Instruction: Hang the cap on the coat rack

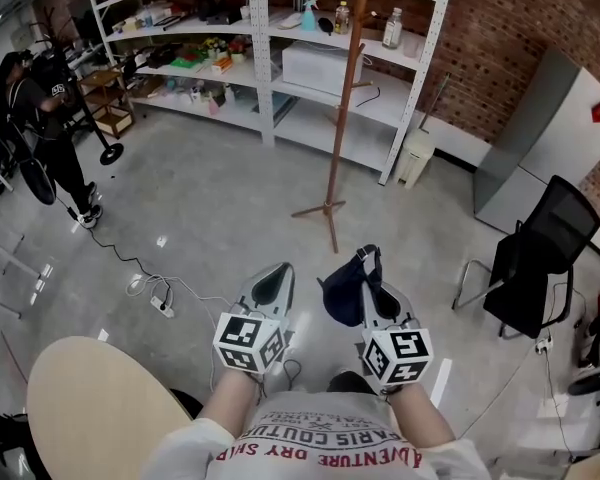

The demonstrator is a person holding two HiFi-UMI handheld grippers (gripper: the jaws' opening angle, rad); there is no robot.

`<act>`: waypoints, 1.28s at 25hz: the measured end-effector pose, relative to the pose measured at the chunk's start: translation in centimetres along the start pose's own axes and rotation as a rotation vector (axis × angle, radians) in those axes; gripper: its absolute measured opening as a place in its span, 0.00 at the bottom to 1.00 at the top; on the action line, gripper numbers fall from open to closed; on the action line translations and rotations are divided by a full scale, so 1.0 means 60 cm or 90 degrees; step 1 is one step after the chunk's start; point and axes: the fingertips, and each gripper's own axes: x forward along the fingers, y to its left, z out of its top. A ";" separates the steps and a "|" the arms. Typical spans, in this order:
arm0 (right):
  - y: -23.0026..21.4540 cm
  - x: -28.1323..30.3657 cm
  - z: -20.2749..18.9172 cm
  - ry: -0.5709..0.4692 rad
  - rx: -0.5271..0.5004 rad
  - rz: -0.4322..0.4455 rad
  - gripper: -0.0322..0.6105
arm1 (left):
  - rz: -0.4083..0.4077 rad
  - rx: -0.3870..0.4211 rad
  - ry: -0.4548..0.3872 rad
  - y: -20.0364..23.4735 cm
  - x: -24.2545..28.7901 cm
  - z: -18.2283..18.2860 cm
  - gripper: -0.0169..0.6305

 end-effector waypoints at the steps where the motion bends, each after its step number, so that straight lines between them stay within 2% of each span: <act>1: -0.009 0.007 -0.003 0.004 0.003 -0.005 0.08 | 0.001 0.000 0.003 -0.001 0.007 -0.003 0.04; 4: -0.039 0.035 -0.002 0.005 0.021 -0.005 0.08 | 0.010 0.006 0.006 -0.005 0.034 -0.004 0.03; 9: -0.097 0.095 0.028 -0.004 0.017 0.035 0.08 | 0.038 0.021 -0.005 -0.010 0.106 0.017 0.03; 15: -0.217 0.155 0.069 -0.023 0.019 0.064 0.08 | 0.069 0.031 -0.030 -0.038 0.227 0.040 0.04; 19: -0.287 0.201 0.101 -0.028 0.017 0.089 0.08 | 0.097 0.019 -0.039 -0.049 0.309 0.047 0.03; 24: -0.356 0.250 0.120 -0.023 0.013 0.098 0.08 | 0.090 0.012 -0.048 -0.072 0.387 0.067 0.03; 27: -0.385 0.279 0.118 -0.018 0.021 0.093 0.08 | 0.091 0.022 -0.047 -0.061 0.421 0.074 0.03; 32: -0.404 0.334 0.131 -0.031 0.021 0.091 0.08 | 0.097 0.006 -0.040 -0.007 0.483 0.074 0.03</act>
